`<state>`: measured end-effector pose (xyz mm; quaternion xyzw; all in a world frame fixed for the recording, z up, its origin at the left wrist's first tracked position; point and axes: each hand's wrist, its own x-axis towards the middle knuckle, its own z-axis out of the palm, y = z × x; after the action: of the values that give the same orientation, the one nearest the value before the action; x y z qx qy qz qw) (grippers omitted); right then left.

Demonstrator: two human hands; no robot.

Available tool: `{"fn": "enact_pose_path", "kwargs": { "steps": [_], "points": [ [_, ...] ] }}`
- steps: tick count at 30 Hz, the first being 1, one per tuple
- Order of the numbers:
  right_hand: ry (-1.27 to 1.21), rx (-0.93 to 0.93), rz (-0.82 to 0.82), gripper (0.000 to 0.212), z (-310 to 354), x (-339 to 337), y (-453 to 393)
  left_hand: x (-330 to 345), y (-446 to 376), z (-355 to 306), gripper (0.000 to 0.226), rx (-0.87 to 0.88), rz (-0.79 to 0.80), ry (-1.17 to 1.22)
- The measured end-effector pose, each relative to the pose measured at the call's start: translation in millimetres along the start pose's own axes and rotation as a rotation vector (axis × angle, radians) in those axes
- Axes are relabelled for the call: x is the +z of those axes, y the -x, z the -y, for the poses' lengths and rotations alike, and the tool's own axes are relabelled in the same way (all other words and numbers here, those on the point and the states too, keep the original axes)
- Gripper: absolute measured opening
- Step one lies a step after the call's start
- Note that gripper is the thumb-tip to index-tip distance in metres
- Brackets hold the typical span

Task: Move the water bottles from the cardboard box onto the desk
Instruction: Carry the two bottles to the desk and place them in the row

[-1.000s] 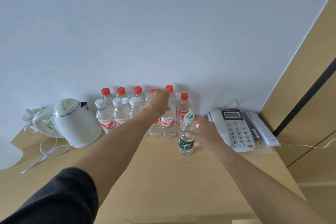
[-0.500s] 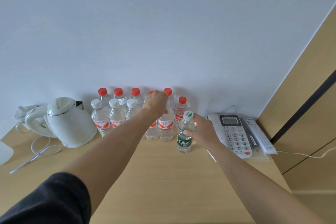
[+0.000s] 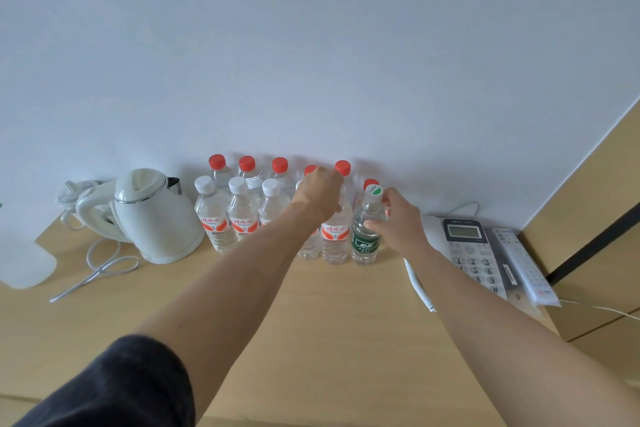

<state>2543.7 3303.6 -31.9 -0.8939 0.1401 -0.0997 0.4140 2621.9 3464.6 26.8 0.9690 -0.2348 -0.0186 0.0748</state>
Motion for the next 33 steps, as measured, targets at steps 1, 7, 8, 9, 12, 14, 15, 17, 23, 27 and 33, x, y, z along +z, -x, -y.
{"fn": "enact_pose_path", "kwargs": {
  "steps": [1, 7, 8, 9, 12, 14, 15, 17, 23, 27, 33],
  "points": [
    [0.000, -0.002, 0.003, 0.041, -1.1, 0.2, -0.8, -0.2, 1.0, -0.3, 0.041, 0.005, -0.007, 0.002],
    [-0.013, -0.001, 0.032, 0.045, -5.5, -2.6, -0.6, 0.5, 3.2, 0.0, 0.041, 0.035, -0.034, 0.024],
    [-0.014, -0.008, 0.033, 0.044, -5.8, -2.6, -0.8, 0.3, 2.7, 0.1, 0.042, 0.039, -0.037, 0.030],
    [-0.017, -0.012, 0.031, 0.044, -6.1, -2.3, -0.8, -0.3, 2.3, 0.5, 0.041, 0.040, -0.038, 0.036],
    [-0.049, -0.009, 0.022, 0.046, -7.9, -0.5, 0.0, -1.7, 1.0, 2.6, 0.040, 0.024, -0.024, 0.050],
    [-0.055, -0.009, 0.012, 0.047, -8.7, 1.0, -0.1, -2.0, 0.1, 3.1, 0.041, 0.016, -0.018, 0.045],
    [-0.056, -0.008, 0.010, 0.047, -9.0, 1.7, -0.2, -2.0, -0.3, 2.7, 0.041, 0.013, -0.020, 0.044],
    [-0.064, -0.004, 0.004, 0.046, -9.6, 2.8, -0.1, -2.0, -1.2, 1.1, 0.039, 0.003, -0.025, 0.045],
    [-0.085, -0.019, -0.011, 0.043, -11.8, 4.2, 0.5, -2.2, -3.6, 1.4, 0.040, -0.019, -0.006, 0.077],
    [-0.082, -0.026, -0.013, 0.041, -12.5, 4.7, -0.1, -0.7, -4.6, 1.3, 0.039, -0.029, -0.002, 0.086],
    [-0.088, -0.050, -0.035, 0.043, -10.5, 8.6, -0.4, 1.9, -7.5, 3.3, 0.046, -0.026, -0.020, 0.070]
  ]
}}
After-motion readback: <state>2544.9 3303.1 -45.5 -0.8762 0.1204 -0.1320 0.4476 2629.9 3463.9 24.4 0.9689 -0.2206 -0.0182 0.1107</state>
